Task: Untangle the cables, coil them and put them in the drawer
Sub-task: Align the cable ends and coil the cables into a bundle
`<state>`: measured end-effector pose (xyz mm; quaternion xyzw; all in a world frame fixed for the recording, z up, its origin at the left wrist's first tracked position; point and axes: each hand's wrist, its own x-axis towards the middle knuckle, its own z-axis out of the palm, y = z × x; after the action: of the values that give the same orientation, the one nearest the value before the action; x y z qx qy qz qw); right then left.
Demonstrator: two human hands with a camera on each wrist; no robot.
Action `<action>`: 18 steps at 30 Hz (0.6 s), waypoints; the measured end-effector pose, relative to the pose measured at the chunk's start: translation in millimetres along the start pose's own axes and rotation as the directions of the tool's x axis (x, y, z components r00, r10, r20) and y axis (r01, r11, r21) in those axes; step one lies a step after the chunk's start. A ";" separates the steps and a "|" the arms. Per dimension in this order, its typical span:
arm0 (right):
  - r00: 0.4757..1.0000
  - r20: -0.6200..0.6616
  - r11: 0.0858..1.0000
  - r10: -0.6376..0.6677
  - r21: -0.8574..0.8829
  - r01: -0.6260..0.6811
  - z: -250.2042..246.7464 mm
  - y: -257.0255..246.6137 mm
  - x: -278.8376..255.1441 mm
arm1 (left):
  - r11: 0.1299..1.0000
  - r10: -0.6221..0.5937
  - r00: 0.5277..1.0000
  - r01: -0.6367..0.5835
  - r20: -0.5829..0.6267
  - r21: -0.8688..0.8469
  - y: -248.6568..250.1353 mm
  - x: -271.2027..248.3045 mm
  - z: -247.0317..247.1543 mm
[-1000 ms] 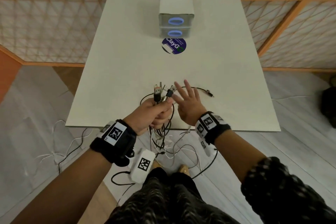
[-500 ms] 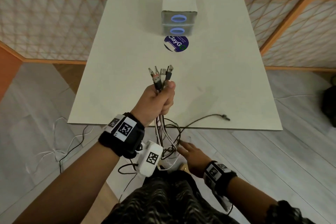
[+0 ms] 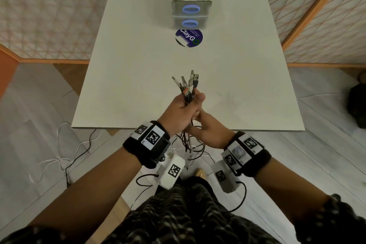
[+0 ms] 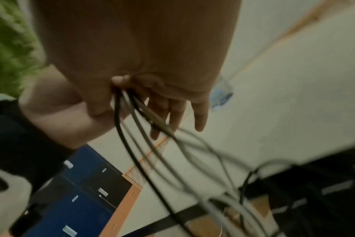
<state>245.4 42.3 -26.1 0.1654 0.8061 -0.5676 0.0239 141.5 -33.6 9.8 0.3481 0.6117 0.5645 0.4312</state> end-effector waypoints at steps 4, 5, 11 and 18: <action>0.995 -0.007 0.995 0.099 -0.019 -0.099 21.1 6.9 2.3 | 0.997 0.064 0.998 -0.064 -0.015 0.036 6.5 3.1 -3.6; 0.995 0.010 0.994 0.098 -0.045 -0.097 24.4 7.7 1.7 | 0.993 0.089 0.996 -0.088 -0.012 0.076 4.5 2.4 -5.6; 0.995 -0.092 0.994 0.028 -0.102 -0.037 28.0 17.1 4.2 | 0.978 -0.104 0.993 0.113 -0.062 0.173 -23.6 -2.4 -16.5; 1.000 -0.011 0.979 -0.001 -0.205 -0.001 41.8 43.6 -5.3 | 0.984 -0.131 0.982 0.113 -0.137 -0.135 -24.5 -13.5 -6.3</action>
<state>256.9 15.6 -79.3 0.1653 0.8606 -0.4804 0.0362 142.4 -51.3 -12.7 0.2397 0.6248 0.5985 0.4405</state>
